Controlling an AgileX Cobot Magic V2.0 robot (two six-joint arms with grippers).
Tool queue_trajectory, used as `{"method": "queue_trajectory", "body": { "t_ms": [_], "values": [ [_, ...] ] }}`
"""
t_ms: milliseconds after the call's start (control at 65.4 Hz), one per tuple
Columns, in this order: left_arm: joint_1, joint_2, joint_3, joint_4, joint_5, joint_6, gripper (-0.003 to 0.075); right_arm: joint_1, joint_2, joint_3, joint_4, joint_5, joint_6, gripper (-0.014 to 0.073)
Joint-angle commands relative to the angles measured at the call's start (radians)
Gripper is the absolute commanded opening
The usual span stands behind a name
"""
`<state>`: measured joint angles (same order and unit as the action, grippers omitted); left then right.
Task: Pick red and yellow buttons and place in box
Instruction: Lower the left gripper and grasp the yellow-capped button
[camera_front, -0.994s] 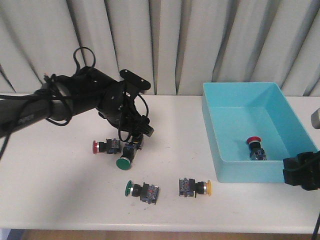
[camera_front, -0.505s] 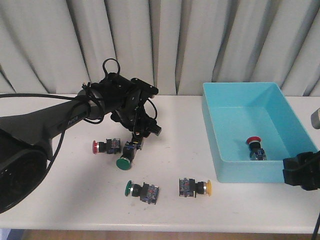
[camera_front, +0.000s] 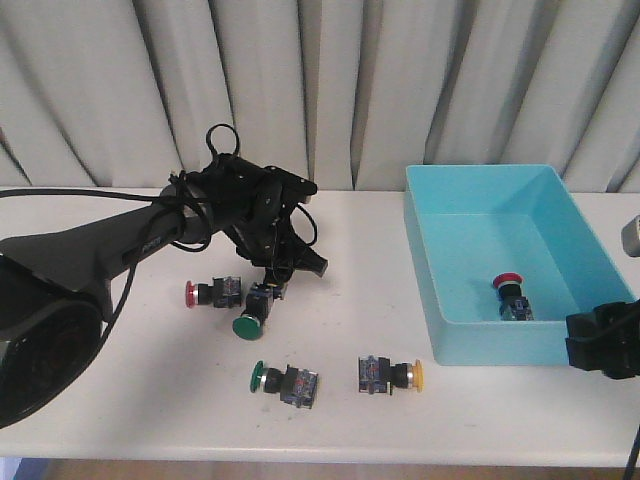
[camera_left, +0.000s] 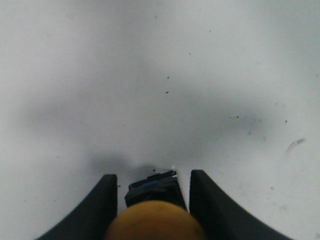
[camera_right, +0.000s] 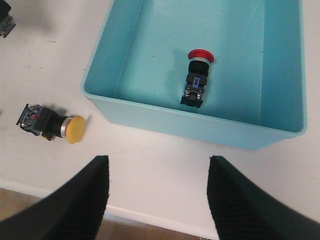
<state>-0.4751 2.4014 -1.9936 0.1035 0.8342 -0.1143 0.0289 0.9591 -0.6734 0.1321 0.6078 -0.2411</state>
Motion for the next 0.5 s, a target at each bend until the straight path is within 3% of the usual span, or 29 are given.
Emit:
{"method": "queue_trajectory", "body": {
  "t_ms": [0,489],
  "values": [
    [0.001,-0.071,-0.034,-0.003,-0.031,-0.006,0.0191,-0.004,-0.015,-0.025,0.004,-0.060,-0.009,0.0436],
    [-0.006,-0.319,-0.004,-0.005,0.127,0.039,0.0164,-0.004,-0.015,-0.025,0.006,-0.056,-0.013,0.0436]
  ]
}}
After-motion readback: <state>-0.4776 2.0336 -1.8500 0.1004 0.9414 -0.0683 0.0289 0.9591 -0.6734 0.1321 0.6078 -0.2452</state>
